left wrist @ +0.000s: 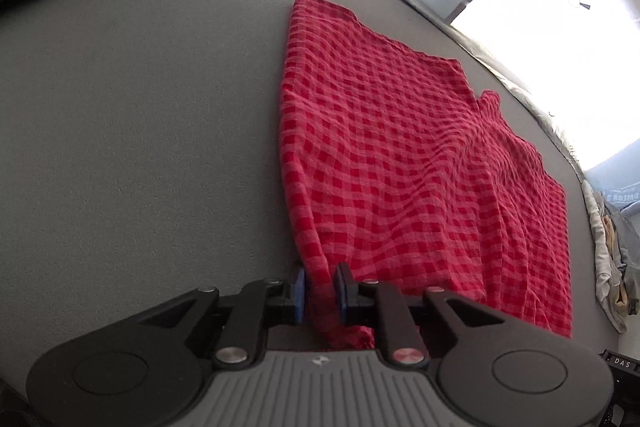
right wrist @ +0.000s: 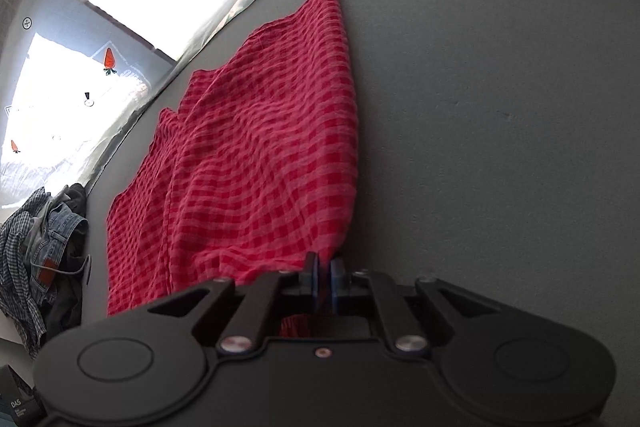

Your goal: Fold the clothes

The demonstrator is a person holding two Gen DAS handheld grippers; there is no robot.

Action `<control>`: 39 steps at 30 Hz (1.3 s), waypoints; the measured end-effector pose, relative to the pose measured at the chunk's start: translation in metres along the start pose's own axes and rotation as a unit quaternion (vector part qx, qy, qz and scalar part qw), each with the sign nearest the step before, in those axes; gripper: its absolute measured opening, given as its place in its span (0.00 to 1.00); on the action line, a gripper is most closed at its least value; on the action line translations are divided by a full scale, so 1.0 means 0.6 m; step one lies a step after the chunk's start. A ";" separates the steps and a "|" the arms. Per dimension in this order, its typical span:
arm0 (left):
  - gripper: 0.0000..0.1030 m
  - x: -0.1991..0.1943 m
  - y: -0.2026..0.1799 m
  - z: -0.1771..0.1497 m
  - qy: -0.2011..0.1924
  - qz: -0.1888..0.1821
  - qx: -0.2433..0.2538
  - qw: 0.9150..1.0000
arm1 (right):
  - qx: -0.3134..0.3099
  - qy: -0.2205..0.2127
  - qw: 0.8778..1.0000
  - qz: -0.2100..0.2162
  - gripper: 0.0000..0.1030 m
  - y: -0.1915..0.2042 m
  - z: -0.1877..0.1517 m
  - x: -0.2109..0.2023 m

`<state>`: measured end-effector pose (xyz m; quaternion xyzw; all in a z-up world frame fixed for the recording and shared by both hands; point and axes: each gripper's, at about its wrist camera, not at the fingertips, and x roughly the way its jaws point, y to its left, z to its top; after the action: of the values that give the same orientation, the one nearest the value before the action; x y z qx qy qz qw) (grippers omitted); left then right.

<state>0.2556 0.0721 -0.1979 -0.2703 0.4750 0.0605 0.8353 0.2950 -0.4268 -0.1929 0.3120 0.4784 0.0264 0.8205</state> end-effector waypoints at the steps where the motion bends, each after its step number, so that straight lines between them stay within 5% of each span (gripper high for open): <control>1: 0.20 -0.004 0.008 0.008 -0.009 0.002 -0.011 1.000 | 0.001 -0.008 1.000 -0.006 0.16 0.002 0.004 0.002; 5: 0.24 0.019 0.023 0.064 -0.030 0.007 -0.027 0.999 | -0.011 -0.044 0.999 -0.029 0.31 0.023 0.032 0.015; 18: 0.38 0.173 -0.017 0.277 -0.065 0.049 0.036 0.996 | -0.078 -0.085 0.989 -0.091 0.38 0.040 0.251 0.134; 23: 0.30 0.211 -0.038 0.320 -0.086 0.061 0.057 0.993 | -0.085 -0.093 0.987 -0.096 0.43 0.042 0.340 0.196; 25: 0.07 0.219 -0.040 0.326 -0.097 0.074 0.052 0.991 | -0.088 -0.084 0.987 -0.101 0.41 0.049 0.359 0.222; 26: 0.00 0.223 -0.040 0.331 -0.098 0.068 0.049 0.992 | -0.098 -0.077 0.986 -0.108 0.31 0.054 0.363 0.232; 28: 0.00 0.223 -0.042 0.345 -0.109 0.059 0.052 0.991 | -0.132 -0.077 0.982 -0.116 0.02 0.064 0.366 0.241; 29: 0.00 0.218 -0.047 0.354 -0.121 0.063 0.060 0.989 | -0.148 -0.085 0.978 -0.117 0.00 0.068 0.366 0.240; 34: 0.02 0.210 -0.060 0.396 -0.162 0.056 0.060 0.983 | -0.114 -0.171 0.974 -0.098 0.00 0.056 0.378 0.190; 39: 0.15 0.224 -0.066 0.387 -0.140 0.079 0.044 0.986 | -0.122 -0.130 0.970 -0.168 0.13 0.058 0.374 0.214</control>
<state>0.5192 0.1359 -0.2000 -0.1835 0.3758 0.1427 0.8971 0.5534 -0.4644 -0.1950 0.1255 0.4061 -0.0944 0.9003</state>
